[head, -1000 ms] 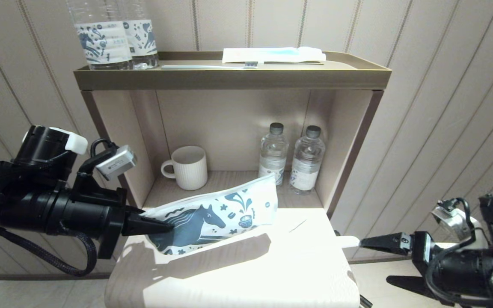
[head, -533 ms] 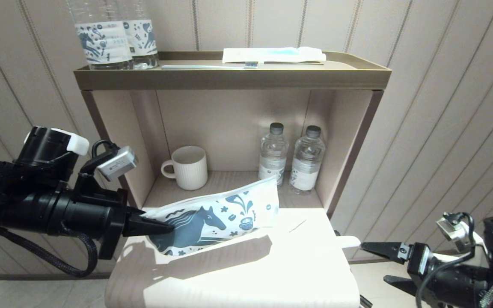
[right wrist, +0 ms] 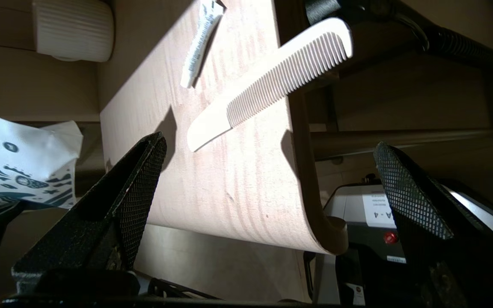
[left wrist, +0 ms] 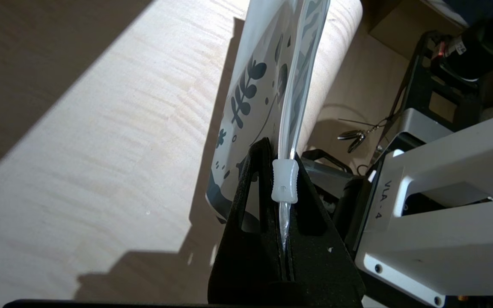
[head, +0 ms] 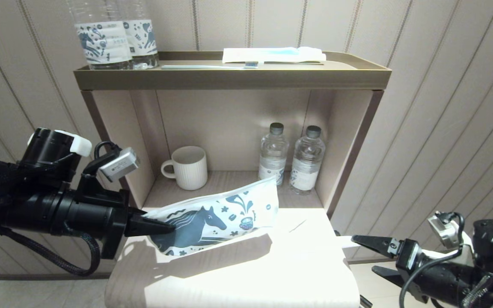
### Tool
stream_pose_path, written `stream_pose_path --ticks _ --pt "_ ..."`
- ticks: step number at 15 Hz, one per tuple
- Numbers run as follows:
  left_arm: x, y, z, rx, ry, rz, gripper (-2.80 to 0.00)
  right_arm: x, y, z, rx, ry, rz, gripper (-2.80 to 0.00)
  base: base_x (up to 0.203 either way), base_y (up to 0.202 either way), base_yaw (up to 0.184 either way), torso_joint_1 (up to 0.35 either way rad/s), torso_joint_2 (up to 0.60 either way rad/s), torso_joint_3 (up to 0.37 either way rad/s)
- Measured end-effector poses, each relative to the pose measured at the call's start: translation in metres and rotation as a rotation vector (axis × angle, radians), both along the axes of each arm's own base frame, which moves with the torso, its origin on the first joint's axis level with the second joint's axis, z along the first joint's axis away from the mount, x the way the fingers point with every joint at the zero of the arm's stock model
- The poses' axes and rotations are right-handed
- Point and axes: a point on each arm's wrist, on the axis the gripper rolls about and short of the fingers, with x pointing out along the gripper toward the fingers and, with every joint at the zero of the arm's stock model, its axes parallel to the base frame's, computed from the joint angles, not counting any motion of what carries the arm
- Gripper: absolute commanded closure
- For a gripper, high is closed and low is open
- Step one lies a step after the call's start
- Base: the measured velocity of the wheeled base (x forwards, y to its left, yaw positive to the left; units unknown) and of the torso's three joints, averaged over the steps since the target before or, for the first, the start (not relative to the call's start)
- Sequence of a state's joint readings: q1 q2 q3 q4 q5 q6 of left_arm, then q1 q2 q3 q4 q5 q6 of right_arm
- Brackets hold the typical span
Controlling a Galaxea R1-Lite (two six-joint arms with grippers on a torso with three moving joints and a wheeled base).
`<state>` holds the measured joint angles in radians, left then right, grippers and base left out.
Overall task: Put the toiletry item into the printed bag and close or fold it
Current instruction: Pick up the comb
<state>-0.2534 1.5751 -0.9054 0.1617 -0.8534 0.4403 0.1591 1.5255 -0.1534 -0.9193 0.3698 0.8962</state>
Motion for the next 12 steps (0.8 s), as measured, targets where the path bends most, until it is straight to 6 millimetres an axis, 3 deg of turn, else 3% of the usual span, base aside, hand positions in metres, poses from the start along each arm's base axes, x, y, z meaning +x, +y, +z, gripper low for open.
stream_pose_path --ticks 12 --pt "0.002 -0.001 -0.006 -0.012 -0.04 0.002 0.0 0.035 0.013 -0.007 -0.006 0.027 0.008 -2.8 0.0 0.0 0.0 0.0 0.0 0.0"
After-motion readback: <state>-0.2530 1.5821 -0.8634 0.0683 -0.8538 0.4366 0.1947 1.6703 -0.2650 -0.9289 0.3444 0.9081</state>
